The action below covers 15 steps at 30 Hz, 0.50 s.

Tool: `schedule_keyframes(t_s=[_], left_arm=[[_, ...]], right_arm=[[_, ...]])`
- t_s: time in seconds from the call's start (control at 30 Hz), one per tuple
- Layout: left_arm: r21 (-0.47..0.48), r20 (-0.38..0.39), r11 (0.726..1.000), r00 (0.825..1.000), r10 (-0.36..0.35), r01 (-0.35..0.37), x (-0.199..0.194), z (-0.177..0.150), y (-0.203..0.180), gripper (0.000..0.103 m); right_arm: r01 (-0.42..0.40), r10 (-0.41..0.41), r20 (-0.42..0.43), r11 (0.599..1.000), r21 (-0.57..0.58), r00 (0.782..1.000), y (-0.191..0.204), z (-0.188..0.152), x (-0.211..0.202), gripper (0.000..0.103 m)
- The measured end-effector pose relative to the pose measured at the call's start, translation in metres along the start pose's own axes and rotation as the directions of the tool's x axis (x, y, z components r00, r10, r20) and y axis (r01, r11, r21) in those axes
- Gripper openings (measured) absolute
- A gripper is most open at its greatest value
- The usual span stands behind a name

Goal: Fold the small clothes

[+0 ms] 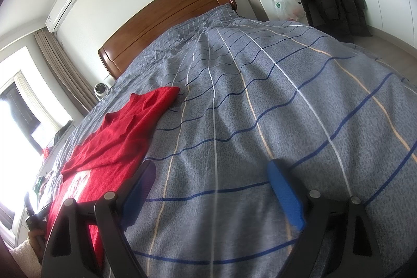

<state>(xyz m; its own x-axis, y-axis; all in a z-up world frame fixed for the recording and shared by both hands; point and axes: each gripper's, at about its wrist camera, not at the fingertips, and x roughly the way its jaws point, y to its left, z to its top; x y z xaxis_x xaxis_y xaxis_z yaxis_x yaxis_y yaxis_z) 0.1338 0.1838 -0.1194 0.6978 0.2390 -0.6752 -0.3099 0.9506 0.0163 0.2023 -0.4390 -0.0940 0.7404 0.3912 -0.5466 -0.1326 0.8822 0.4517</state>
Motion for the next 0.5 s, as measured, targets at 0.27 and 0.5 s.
schedule_keyframes(t_s=[0.27, 0.5], left_arm=[[0.0, 0.0, 1.0, 1.0, 0.0, 0.0, 0.0001, -0.0001, 0.0, 0.101], [-0.011, 0.007, 1.0, 1.0, -0.016, 0.016, 0.0005, -0.0006, 0.0024, 0.101]], right_arm=[[0.0, 0.0, 0.0, 1.0, 0.0, 1.0, 0.0001, -0.0001, 0.0002, 0.087], [0.0, 0.0, 0.001, 1.0, 0.0, 1.0, 0.0, -0.0002, 0.0003, 0.087]])
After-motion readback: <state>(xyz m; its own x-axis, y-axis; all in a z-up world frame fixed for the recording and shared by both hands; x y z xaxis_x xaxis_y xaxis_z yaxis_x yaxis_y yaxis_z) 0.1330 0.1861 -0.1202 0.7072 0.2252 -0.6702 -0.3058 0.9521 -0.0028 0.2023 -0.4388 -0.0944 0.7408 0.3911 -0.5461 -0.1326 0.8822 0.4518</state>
